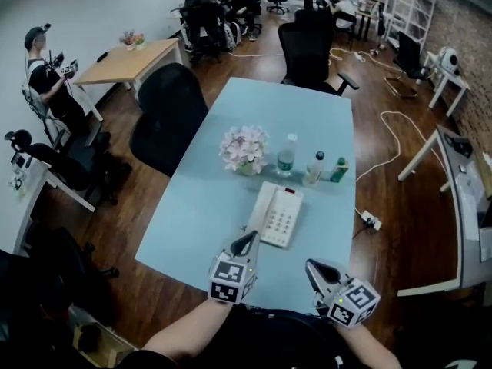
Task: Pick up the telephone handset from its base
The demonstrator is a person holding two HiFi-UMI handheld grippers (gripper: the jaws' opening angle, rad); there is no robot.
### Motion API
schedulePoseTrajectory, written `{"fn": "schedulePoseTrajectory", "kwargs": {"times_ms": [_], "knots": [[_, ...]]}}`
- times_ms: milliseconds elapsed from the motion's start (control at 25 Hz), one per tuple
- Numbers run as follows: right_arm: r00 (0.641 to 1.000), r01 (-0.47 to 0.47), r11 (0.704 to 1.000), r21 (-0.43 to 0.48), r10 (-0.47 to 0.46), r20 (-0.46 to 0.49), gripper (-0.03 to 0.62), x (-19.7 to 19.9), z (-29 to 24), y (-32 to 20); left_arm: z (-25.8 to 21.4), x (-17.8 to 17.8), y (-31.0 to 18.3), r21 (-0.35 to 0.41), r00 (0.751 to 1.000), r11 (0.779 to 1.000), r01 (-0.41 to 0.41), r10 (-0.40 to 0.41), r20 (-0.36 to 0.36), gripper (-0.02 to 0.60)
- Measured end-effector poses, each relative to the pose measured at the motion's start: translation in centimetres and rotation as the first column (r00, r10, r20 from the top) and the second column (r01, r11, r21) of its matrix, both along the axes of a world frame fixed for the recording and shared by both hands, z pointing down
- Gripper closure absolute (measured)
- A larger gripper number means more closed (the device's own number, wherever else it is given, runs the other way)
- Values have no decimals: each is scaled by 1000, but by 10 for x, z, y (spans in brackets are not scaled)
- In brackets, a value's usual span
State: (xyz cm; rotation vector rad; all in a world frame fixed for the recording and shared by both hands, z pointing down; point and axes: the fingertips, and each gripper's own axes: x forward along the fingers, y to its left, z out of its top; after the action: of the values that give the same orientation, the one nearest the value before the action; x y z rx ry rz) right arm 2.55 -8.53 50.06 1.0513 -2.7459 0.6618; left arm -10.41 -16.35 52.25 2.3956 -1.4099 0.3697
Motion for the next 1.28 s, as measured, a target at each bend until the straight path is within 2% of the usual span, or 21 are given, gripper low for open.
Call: {"fn": "schedulePoseTrajectory", "kwargs": {"times_ms": [160,440,480,520,560,680,880,960,1040,1280], "knots": [[999,-39,999,-14,39,-11,580,-10,4,-16,10,-6,-26,-20,1000,1000,-23,23,5,581],[998,-64,997,-37,63,-23,580,-15,12,-37,47,-18,-77,-96,997,995,-7,14,72,580],[998,-62,997,-39,61,-27,580,-15,13,-41,53,-17,-87,-105,997,994,-2,10,73,557],[998,-61,997,-45,60,-28,580,-15,14,-43,59,-15,-97,-118,997,993,3,6,76,479],[998,-59,997,-53,58,-27,580,-16,14,-44,65,-14,-106,-132,997,991,10,1,80,451],[998,-47,996,-72,45,-32,580,-19,18,-47,83,-8,-130,-165,995,986,25,-8,102,444],[999,-38,996,-84,37,-20,581,-20,24,-65,118,5,-172,-238,989,970,39,-3,151,328],[999,-30,995,-97,29,-21,580,-22,27,-67,129,10,-175,-277,990,960,41,-1,144,324],[999,-17,994,-104,14,-30,580,-25,30,-71,134,15,-181,-285,988,958,34,10,152,324],[1000,-15,993,-115,15,3,580,-27,31,-82,158,26,-190,-324,975,945,30,44,219,324]]}}
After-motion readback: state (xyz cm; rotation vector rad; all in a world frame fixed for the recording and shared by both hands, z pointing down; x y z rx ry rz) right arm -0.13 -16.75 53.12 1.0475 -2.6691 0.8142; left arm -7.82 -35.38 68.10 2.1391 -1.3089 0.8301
